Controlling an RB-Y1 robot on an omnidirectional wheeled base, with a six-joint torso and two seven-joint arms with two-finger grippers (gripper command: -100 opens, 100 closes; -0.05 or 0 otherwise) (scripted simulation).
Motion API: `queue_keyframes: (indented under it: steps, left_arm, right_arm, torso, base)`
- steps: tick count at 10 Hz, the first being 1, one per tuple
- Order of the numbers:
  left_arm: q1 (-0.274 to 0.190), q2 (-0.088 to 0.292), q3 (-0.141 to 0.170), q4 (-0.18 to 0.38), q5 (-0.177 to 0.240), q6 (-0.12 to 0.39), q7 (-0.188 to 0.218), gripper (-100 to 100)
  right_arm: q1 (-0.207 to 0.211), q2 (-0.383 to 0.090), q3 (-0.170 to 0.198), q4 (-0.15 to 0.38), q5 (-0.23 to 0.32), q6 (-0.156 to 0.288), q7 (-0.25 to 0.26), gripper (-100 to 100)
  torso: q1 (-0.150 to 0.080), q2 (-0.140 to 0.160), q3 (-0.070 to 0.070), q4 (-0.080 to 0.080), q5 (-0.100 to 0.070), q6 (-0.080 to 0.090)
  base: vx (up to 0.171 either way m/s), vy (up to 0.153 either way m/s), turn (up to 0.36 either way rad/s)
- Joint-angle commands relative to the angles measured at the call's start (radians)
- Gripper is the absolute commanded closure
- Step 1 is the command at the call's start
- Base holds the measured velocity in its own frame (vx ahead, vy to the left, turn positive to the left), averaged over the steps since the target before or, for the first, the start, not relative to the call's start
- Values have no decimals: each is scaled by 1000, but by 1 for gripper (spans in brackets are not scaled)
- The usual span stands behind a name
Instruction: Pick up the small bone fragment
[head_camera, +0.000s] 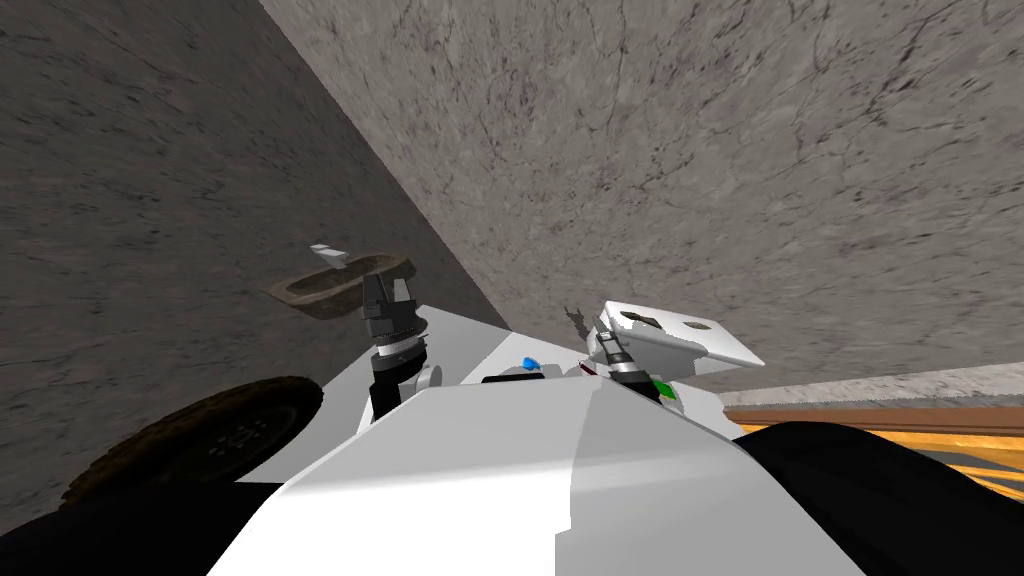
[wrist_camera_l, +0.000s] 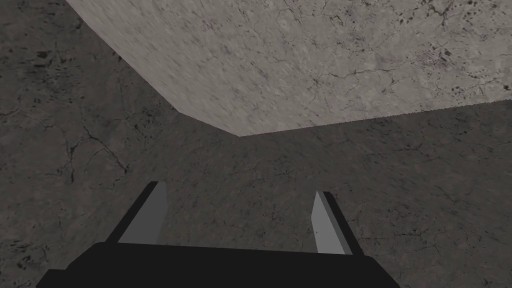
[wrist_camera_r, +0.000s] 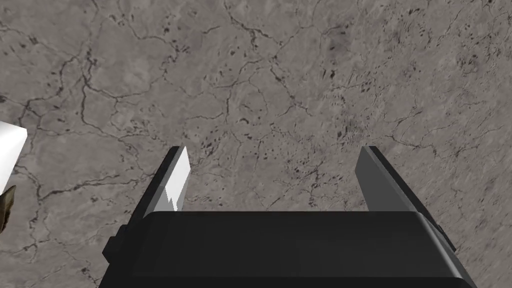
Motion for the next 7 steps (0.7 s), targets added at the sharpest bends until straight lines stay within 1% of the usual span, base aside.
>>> queue_keyframes:
  steps: [1, 2, 3, 4, 5, 6, 7]
  left_arm:
    - [0, 0, 0, 0, 0, 0, 0, 0]
    - [0, 0, 0, 0, 0, 0, 0, 0]
    - [0, 0, 0, 0, 0, 0, 0, 0]
    - [0, 0, 0, 0, 0, 0, 0, 0]
    - [0, 0, 0, 0, 0, 0, 0, 0]
    - [0, 0, 0, 0, 0, 0, 0, 0]
    - [0, 0, 0, 0, 0, 0, 0, 0]
  right_arm:
    - [17, -8, -2, 50, 0, -20, 22, -100]
    - [17, -8, -2, 56, 0, -20, 22, -100]
    - [49, -30, -7, 98, 0, -26, 62, -100]
    - [49, -30, -7, 112, 0, -26, 62, -100]
    - [82, -52, -12, 149, -1, -32, 102, -100]
    - [82, -52, -12, 170, -1, -32, 103, -100]
    - [115, -75, -16, 222, -1, -39, 146, -100]
  torso:
    - [0, 0, 0, 0, 0, 0]
    - [0, 0, 0, 0, 0, 1]
    - [-1, 0, 0, 0, 0, 1]
    - [-1, 0, 0, 0, 0, 0]
    - [-1, 0, 0, 0, 0, 1]
    - [0, 0, 0, 0, 0, 0]
    - [0, 0, 0, 0, 0, 1]
  base:
    - [-19, 43, 107]
    - [-9, 20, -33]
    - [-11, 41, 255]
    - [-7, 40, 139]
    - [-14, 57, 220]
    - [-13, 44, 123]
    - [-14, 46, 296]
